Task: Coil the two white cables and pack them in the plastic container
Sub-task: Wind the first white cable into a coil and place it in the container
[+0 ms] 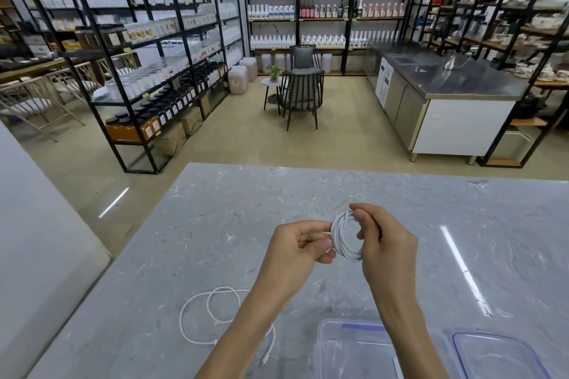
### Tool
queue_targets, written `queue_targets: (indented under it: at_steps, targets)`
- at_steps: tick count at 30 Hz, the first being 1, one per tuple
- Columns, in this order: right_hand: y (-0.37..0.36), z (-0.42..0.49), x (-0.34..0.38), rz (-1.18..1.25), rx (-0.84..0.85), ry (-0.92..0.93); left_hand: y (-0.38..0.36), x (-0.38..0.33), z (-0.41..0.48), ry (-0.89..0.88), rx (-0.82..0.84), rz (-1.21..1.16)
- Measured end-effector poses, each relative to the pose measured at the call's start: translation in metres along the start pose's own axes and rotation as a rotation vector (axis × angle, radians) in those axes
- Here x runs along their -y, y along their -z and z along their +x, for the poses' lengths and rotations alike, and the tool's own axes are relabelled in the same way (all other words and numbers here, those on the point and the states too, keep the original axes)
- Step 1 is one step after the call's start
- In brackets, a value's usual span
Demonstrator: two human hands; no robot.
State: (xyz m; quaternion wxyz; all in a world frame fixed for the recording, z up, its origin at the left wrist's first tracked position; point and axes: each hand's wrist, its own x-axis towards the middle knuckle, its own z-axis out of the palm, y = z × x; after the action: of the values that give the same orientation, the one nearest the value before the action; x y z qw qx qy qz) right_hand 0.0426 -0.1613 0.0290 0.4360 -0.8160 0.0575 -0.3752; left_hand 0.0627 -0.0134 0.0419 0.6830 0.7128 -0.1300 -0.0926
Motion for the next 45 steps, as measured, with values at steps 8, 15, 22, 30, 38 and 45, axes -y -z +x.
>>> queue_targets:
  at_steps: [8, 15, 22, 30, 38, 45]
  targets:
    - [-0.003, -0.006, 0.015, -0.087, -0.011, 0.188, -0.009, -0.016, 0.000, 0.061, 0.059, 0.055]
    - [-0.010, -0.011, 0.028, 0.005, -0.080, 0.131, -0.041, -0.007, -0.008, -0.309, -0.269, 0.313]
    - [0.015, 0.006, 0.023, 0.238, -0.066, -0.048, -0.026, -0.020, -0.012, -0.460, -0.161, 0.425]
    - [0.017, 0.008, 0.009, 0.408, 0.125, -0.299, -0.020, -0.020, -0.013, -0.387, -0.069, 0.409]
    - [0.006, -0.022, 0.009, 0.673, 0.487, -0.706, -0.007, -0.001, -0.008, -0.238, -0.029, 0.401]
    - [0.005, -0.026, 0.005, 0.924, 0.628, -0.928, 0.000, 0.006, -0.012, -0.294, -0.036, 0.479]
